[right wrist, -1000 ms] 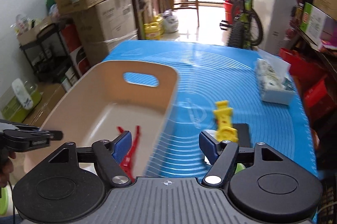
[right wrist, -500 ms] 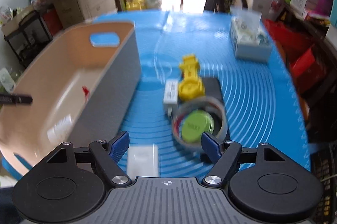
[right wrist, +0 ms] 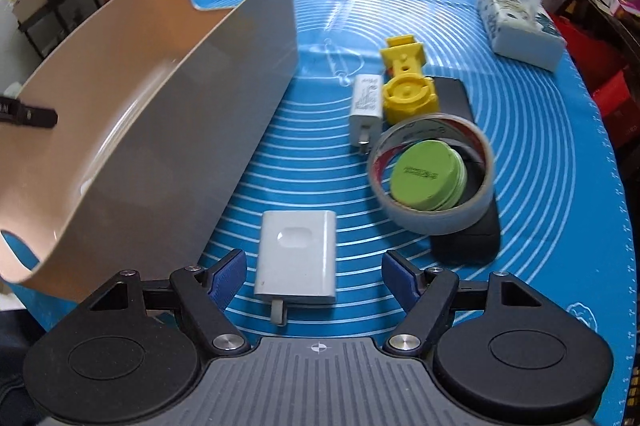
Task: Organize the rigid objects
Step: 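Move the right tool to the white charger and close on it, then lift the white charger with the right tool and release it into the basket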
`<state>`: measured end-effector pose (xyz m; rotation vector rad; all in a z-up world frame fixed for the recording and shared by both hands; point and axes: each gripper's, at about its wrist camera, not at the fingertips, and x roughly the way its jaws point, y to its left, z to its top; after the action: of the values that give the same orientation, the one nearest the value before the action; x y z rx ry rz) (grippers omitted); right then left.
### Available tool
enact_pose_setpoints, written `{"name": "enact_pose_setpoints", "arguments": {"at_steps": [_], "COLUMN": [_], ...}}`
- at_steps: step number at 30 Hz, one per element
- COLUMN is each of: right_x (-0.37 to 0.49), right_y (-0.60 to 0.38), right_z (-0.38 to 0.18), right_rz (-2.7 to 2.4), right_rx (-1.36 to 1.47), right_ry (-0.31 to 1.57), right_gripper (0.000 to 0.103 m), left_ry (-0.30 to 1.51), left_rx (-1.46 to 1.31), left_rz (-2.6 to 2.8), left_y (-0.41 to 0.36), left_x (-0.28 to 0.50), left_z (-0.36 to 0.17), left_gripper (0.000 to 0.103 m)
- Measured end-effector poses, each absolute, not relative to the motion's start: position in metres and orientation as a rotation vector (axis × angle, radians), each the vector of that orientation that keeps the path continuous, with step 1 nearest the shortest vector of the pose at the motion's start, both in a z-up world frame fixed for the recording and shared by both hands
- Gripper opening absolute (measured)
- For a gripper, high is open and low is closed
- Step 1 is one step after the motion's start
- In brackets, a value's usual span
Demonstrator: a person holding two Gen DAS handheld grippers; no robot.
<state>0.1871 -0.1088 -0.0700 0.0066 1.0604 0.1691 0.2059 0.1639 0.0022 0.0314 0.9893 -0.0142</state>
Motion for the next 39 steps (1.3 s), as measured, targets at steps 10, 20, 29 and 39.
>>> {"name": "enact_pose_setpoints", "arguments": {"at_steps": [10,20,29,39], "right_x": [0.192,0.187,0.177,0.177], "right_y": [-0.097,-0.098,-0.11,-0.12], "right_z": [-0.082,-0.082,-0.064,-0.009], "right_rz": [0.16,0.146,0.117,0.082], "right_rx": [-0.044,-0.039,0.005,0.0], "right_ry": [1.039,1.002,0.946,0.812], "right_gripper": [0.068,0.05,0.05,0.05], "left_ry": [0.989,0.989,0.99,0.99], "left_rx": [0.031,0.032,0.032,0.031], "left_rz": [-0.014,-0.015,-0.014,-0.014], "left_y": [0.164,0.164,0.164,0.164], "left_x": [0.206,0.207,0.207,0.207], "left_z": [0.002,0.002,0.002,0.002], "left_gripper": [0.008,0.008,0.008,0.008]}}
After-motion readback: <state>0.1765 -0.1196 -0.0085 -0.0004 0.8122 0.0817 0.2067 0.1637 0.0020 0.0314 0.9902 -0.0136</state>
